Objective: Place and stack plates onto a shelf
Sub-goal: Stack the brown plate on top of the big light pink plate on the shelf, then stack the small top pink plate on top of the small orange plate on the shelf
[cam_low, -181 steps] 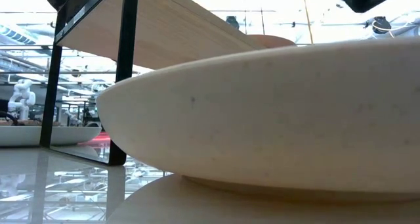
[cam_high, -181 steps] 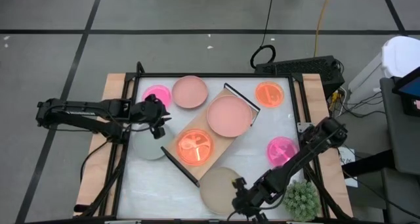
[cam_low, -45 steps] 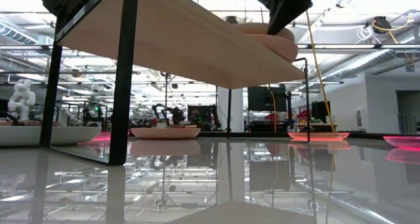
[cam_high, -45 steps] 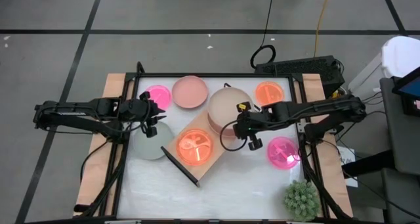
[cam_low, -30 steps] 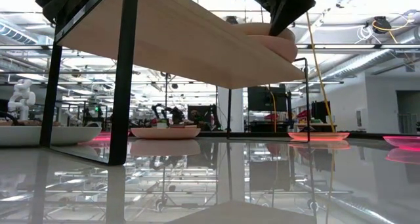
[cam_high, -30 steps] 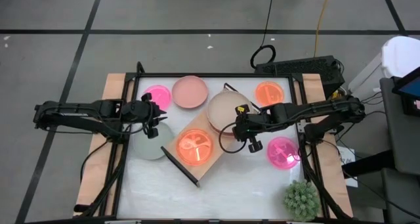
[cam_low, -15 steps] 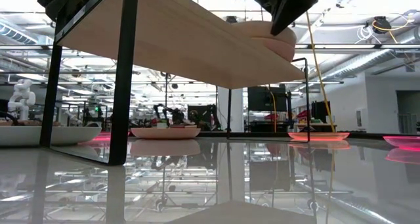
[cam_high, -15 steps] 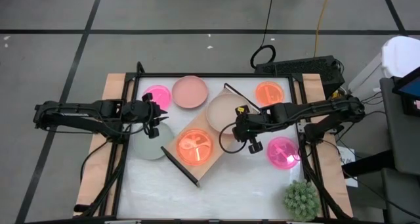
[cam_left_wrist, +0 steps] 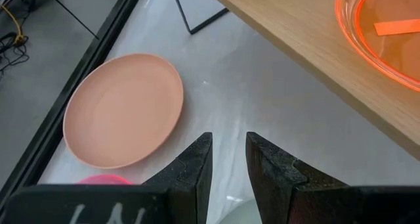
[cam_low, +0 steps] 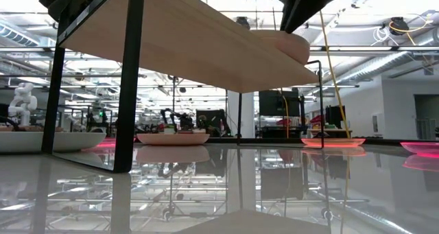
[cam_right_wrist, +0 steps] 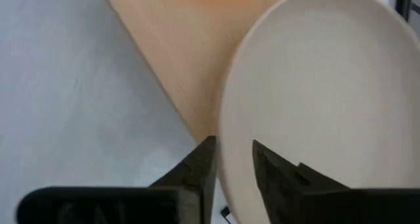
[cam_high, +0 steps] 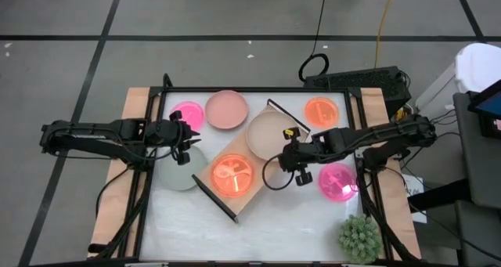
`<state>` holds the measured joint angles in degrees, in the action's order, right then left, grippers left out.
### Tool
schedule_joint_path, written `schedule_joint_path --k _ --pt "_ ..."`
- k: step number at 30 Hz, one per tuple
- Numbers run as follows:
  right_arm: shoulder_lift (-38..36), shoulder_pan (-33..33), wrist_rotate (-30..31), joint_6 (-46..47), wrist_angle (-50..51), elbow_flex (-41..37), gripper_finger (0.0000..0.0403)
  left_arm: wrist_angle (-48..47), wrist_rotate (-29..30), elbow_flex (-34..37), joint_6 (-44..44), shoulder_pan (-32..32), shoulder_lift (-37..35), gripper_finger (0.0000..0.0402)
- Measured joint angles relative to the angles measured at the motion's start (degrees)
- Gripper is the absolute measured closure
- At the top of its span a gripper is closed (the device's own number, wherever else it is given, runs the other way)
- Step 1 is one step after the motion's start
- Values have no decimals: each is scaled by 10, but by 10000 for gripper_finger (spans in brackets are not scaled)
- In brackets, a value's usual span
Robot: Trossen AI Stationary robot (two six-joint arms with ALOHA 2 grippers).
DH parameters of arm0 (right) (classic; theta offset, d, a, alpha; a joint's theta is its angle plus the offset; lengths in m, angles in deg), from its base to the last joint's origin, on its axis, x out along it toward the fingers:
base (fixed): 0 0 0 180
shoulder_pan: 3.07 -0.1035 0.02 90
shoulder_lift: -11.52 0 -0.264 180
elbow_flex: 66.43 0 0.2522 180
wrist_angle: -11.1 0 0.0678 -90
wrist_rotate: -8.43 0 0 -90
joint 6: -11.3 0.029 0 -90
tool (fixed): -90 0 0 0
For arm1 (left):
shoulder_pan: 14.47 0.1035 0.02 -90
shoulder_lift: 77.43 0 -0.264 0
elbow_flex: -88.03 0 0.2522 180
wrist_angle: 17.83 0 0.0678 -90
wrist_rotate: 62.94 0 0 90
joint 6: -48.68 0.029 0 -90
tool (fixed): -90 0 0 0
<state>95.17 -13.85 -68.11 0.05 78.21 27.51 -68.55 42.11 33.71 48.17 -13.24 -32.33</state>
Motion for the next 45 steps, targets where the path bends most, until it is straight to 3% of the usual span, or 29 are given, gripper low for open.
schedule_joint_path --k 7,20,28,31,39,45 --pt "-23 -13 -1 15 -15 0 285 0 0 0 1 0 0 303" --pt "-45 -76 3 172 -44 0 298 -5 0 0 36 4 0 303" --pt "-45 -144 171 259 -56 0 298 -6 0 0 58 38 0 303" --pt "-45 -167 209 276 -62 -3 298 -6 0 0 59 53 0 303" --pt "-45 -198 224 260 -172 -82 298 53 0 67 80 115 0 303" --pt "-44 -203 224 251 -188 -106 298 83 0 100 49 177 9 303"
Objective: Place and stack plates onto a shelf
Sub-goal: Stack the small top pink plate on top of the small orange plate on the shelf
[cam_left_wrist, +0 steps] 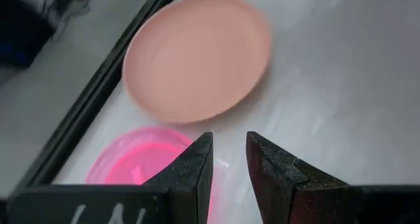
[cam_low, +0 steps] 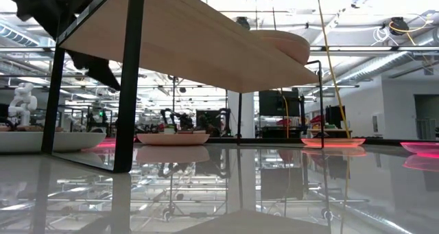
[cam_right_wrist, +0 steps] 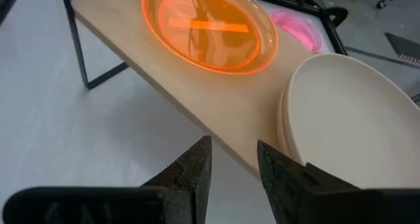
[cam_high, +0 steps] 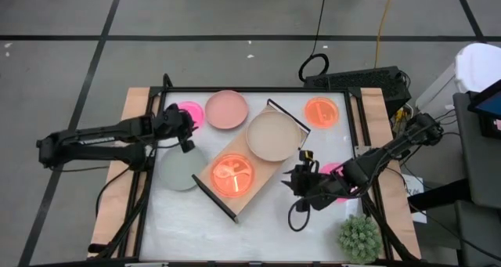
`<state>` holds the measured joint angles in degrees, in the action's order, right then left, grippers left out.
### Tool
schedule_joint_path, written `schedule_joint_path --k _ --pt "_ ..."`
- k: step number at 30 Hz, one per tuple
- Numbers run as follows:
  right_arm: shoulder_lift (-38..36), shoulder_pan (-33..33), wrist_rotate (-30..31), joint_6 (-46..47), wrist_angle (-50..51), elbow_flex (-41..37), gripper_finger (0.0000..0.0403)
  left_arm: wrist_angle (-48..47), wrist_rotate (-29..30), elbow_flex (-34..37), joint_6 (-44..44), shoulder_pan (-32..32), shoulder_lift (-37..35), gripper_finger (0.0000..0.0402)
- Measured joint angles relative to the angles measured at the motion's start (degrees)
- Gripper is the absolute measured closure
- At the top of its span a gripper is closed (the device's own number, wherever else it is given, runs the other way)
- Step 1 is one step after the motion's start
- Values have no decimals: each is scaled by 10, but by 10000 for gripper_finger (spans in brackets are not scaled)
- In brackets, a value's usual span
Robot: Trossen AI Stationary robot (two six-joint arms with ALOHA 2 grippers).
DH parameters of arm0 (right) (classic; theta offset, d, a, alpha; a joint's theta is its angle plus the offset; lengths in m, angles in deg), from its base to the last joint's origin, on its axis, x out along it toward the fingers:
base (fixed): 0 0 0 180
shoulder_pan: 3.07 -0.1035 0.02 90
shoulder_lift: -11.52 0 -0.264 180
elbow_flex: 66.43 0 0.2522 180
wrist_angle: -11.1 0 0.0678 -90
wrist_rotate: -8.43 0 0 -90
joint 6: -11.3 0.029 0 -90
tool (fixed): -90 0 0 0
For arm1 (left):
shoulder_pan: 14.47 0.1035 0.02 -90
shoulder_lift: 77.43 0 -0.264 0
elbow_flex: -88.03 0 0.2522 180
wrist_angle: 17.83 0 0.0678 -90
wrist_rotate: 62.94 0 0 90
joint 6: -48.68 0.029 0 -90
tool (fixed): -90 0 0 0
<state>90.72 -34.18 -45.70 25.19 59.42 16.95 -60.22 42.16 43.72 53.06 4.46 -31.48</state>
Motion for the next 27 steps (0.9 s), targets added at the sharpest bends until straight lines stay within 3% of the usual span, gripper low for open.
schedule_joint_path --k 9,21,27 --pt "0 7 1 -31 -22 0 298 -2 1 24 -57 69 81 303" --pt "0 22 3 -63 -44 0 298 1 4 24 -121 81 188 301" --pt "0 23 3 -71 -44 0 298 4 -13 24 -136 80 202 259"
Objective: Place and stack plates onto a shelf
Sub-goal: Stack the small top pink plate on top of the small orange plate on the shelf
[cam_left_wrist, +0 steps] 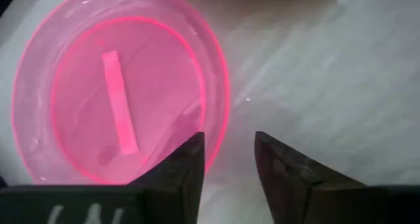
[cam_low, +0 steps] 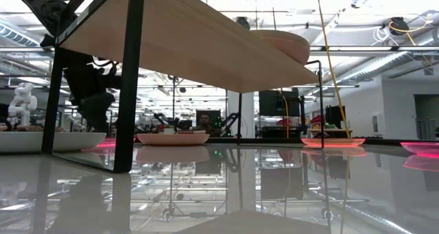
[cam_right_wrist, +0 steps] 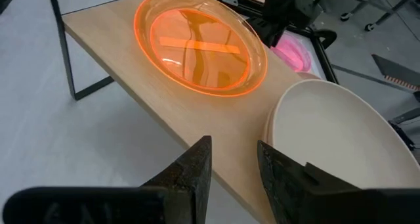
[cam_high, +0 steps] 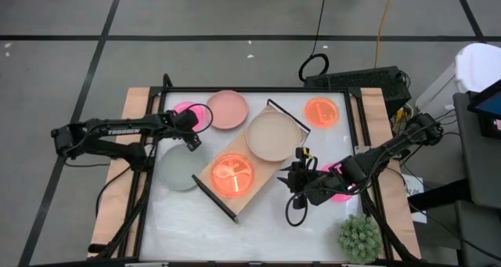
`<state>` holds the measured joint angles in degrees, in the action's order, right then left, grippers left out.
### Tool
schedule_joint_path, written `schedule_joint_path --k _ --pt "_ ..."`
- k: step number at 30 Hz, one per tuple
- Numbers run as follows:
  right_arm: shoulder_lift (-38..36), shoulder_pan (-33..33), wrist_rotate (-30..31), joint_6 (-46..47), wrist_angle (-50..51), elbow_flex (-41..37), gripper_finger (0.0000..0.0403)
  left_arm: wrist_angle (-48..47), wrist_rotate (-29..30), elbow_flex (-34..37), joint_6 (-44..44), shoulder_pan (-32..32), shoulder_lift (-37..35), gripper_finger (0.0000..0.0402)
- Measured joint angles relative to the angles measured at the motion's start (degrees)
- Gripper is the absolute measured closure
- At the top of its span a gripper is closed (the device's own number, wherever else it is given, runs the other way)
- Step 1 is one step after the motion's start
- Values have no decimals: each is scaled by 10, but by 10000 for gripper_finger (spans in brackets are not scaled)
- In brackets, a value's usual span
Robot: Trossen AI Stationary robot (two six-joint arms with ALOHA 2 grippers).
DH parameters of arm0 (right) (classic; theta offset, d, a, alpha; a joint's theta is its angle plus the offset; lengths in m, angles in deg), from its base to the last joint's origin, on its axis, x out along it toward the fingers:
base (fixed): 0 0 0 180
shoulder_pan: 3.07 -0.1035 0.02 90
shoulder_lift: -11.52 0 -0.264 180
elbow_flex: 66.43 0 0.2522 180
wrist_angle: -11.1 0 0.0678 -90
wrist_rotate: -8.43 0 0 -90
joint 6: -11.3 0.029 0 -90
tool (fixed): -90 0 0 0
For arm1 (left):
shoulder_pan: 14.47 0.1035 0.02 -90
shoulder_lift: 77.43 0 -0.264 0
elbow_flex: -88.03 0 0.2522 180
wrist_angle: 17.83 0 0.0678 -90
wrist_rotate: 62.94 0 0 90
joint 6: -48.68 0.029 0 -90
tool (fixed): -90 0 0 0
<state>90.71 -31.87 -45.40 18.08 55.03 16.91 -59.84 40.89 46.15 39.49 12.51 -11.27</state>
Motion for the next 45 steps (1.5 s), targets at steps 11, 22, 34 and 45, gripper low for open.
schedule_joint_path --k 11,22,34,45 --pt "0 0 0 0 -2 0 298 32 12 0 11 -1 47 215" --pt "0 0 0 0 -2 0 298 54 16 0 32 -5 70 275" --pt "0 0 -2 -4 -2 0 298 54 24 0 55 -5 70 397" --pt "0 0 -2 -4 -1 0 298 39 45 -6 65 -9 62 399"
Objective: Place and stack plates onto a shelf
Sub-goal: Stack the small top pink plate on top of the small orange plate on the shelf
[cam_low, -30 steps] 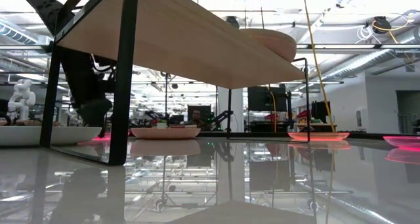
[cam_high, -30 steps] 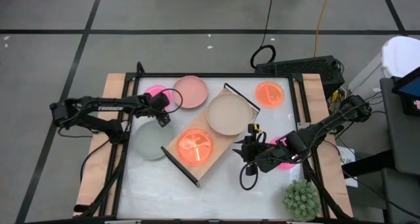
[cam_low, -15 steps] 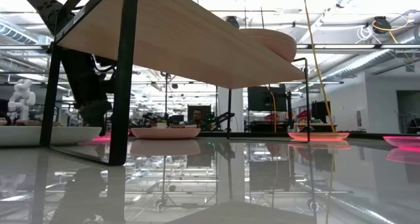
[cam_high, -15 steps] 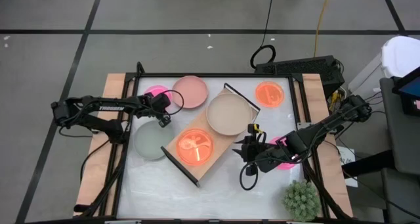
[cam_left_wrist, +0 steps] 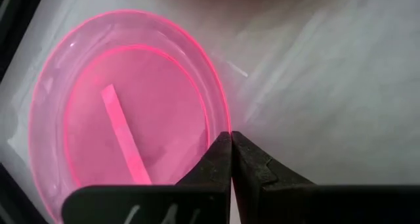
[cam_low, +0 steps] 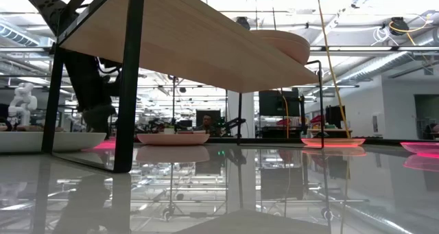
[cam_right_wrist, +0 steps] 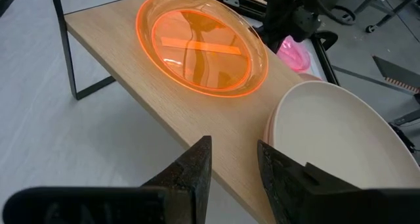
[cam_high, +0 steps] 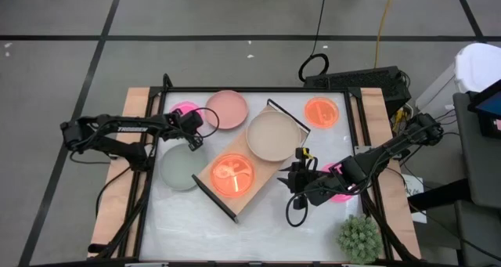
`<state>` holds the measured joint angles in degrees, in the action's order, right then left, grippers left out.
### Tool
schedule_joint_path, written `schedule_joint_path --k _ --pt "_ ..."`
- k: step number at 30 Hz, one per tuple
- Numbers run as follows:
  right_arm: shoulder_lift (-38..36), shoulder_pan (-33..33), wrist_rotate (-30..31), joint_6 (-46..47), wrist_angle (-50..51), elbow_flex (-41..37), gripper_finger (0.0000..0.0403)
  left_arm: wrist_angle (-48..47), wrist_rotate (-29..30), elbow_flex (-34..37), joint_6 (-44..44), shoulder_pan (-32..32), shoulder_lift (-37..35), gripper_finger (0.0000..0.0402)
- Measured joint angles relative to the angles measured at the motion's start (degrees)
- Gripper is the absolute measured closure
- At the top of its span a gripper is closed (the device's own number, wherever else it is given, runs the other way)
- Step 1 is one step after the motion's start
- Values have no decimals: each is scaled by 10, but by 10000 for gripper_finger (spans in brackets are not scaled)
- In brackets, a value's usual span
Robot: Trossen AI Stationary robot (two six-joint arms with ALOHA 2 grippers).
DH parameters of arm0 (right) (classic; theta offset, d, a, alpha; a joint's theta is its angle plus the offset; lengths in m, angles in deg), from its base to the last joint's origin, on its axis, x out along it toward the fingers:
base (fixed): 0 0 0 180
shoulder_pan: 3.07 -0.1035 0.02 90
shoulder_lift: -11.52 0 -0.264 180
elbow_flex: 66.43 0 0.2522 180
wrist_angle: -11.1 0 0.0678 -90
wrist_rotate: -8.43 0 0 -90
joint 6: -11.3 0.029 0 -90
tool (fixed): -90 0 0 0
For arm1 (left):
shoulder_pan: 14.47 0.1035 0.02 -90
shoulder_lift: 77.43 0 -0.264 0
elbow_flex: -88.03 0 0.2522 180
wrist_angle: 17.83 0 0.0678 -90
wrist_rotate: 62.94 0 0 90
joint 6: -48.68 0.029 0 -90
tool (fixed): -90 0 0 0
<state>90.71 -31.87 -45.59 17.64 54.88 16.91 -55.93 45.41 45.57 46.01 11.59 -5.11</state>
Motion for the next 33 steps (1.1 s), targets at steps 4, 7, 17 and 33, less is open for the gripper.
schedule_joint_path --k 4,7,17,33 --pt "0 0 0 -2 0 0 298 -41 1 -26 0 -13 -21 400" --pt "0 0 0 -2 1 0 298 -66 2 -42 4 -29 -46 400" --pt "0 0 0 -1 2 0 298 -102 47 -49 63 -92 -142 401" --pt "0 0 -1 0 2 0 298 -100 49 -50 235 -221 -266 401"
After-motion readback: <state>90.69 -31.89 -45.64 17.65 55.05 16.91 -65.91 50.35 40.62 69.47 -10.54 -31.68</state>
